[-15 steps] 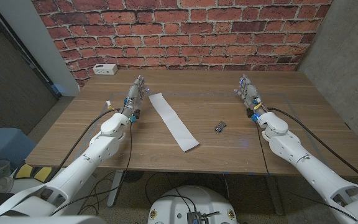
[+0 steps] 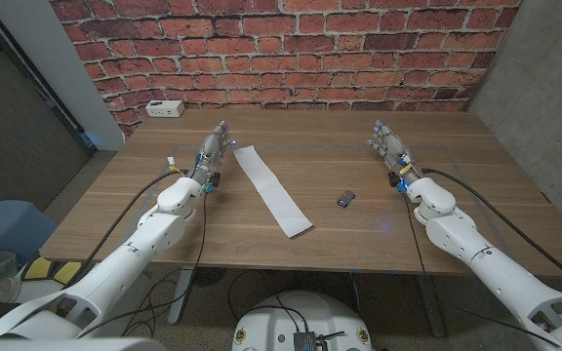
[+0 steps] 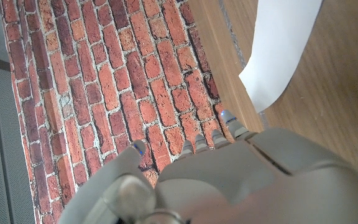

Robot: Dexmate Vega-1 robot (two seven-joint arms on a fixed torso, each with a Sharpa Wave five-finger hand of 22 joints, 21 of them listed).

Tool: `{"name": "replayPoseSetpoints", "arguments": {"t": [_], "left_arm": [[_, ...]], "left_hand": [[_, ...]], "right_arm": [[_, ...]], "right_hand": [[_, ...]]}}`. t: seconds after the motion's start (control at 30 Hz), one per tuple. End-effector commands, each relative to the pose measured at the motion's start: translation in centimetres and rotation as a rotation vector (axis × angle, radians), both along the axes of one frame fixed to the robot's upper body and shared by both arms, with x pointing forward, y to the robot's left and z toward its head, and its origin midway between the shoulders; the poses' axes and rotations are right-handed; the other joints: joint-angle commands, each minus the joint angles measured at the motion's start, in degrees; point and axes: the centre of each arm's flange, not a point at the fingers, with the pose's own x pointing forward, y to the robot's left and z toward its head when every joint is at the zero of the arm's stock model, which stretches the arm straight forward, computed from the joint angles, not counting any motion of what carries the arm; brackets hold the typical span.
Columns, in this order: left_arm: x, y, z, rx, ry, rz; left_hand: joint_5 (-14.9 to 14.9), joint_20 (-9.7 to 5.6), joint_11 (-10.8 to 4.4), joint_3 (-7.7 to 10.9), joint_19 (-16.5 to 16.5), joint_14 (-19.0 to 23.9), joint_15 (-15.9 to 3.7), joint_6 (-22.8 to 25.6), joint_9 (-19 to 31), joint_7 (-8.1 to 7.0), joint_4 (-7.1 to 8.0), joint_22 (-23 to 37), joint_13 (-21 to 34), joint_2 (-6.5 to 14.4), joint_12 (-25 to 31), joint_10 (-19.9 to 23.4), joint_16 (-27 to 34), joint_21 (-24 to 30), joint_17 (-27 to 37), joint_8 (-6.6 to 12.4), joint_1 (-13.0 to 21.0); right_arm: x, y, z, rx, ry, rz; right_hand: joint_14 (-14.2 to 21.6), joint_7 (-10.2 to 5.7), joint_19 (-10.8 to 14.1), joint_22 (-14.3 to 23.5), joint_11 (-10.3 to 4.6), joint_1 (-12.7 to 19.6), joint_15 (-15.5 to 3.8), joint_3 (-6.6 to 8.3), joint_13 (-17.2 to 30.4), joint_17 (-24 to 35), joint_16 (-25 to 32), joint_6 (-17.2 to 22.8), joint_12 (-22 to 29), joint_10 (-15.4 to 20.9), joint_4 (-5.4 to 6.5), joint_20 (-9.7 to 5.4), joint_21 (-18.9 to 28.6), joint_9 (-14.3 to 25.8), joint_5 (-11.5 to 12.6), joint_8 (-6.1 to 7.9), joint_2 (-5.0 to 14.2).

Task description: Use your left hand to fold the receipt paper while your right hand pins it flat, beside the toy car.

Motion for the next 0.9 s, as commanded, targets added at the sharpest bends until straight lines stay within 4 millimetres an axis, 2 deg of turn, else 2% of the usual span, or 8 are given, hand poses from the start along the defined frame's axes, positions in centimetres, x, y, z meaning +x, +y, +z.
{"name": "replayPoseSetpoints", "arguments": {"t": [0.03,0.17,0.27,0.33,0.5,0.73,0.9], "left_arm": [[-0.8,0.8,0.3,0.093,0.028,0.077],[-1.1,1.2,0.5,0.112,0.037,0.098],[-1.4,1.5,0.5,0.124,0.039,0.108],[-1.6,1.7,0.6,0.134,0.041,0.118],[-2.0,2.2,0.8,0.161,0.047,0.137],[-2.8,2.9,1.0,0.199,0.059,0.165],[-3.3,3.5,1.2,0.221,0.063,0.18]], "left_hand": [[-0.4,1.36,1.45,0.99,-6.2,-2.5,1.03,-0.8,0.2,0.25,-0.29,0.2,0.1,3.0,0.4,-1.5,0.2,0.4,0.0,0.72,1.3],[-1.4,6.0,3.59,1.52,-3.7,1.4,4.2,1.8,0.3,-0.07,-0.6,0.4,0.3,2.4,0.3,0.8,0.4,0.6,0.2,0.41,2.0],[-1.7,6.71,4.28,1.69,-3.5,2.6,4.87,2.9,0.3,0.12,-0.66,0.4,0.3,2.4,0.4,1.7,0.5,0.5,0.2,0.49,2.1],[-1.8,7.2,3.59,1.79,-3.0,3.1,5.0,3.7,0.3,0.12,-0.7,0.4,0.3,2.3,0.4,2.2,0.5,0.5,0.2,0.56,2.2],[-2.3,8.65,4.11,2.04,-1.8,5.2,5.4,5.1,0.3,0.49,-0.86,0.4,0.4,2.2,0.8,4.2,0.7,0.6,0.3,0.53,2.4],[-2.9,9.3,4.21,2.69,-0.3,7.2,6.16,7.1,0.3,1.14,-1.51,0.5,0.4,2.2,1.0,6.2,0.8,0.7,0.2,0.61,3.2],[-3.3,9.44,4.31,3.33,0.4,7.2,5.9,7.9,0.3,1.41,-2.13,0.5,0.4,2.5,1.1,7.1,0.3,0.7,0.2,0.56,4.0]], "right_arm": [[-2.0,0.9,0.4,-0.147,-0.089,-0.046],[-2.7,1.6,0.6,-0.204,-0.134,-0.057],[-3.2,2.1,0.7,-0.247,-0.162,-0.067],[-3.6,2.4,0.8,-0.273,-0.179,-0.071],[-4.6,3.3,0.9,-0.322,-0.214,-0.081],[-6.1,4.5,0.8,-0.402,-0.258,-0.09],[-7.0,5.3,0.5,-0.446,-0.284,-0.094]], "right_hand": [[1.3,-0.19,1.1,0.1,0.17,1.7,0.03,1.58,0.3,0.2,0.3,1.4,0.4,1.2,-0.62,0.0,0.3,0.3,-0.5,0.76,0.24],[4.1,-0.18,2.6,0.1,0.02,4.0,-0.42,3.91,0.3,0.3,0.8,3.9,0.7,3.6,-1.84,0.15,0.6,0.3,-1.2,1.03,0.67],[5.7,-0.31,3.4,0.2,-0.01,4.5,0.03,4.91,0.4,0.5,1.2,5.4,1.1,5.6,-1.89,0.34,0.6,0.3,-1.5,1.2,0.79],[6.6,-0.43,3.7,0.2,-0.27,4.7,0.49,5.61,0.4,0.7,1.3,6.4,1.5,7.3,-1.76,0.71,0.6,0.4,-1.6,1.27,0.83],[8.3,-0.68,4.1,0.2,-0.31,5.0,0.15,6.81,0.4,0.8,1.8,8.2,1.7,9.1,-1.51,1.8,0.6,0.4,-1.6,1.49,0.98],[9.5,-0.8,4.6,0.3,-0.81,5.0,-0.18,7.87,0.5,1.1,2.0,9.8,1.7,10.4,-0.94,2.31,0.6,0.4,-1.7,1.57,1.02],[10.2,-0.83,4.8,0.3,-0.83,5.3,-0.53,8.56,0.5,1.1,2.1,10.4,1.7,11.0,-0.82,2.5,0.6,0.4,-1.7,1.54,1.05]]}}
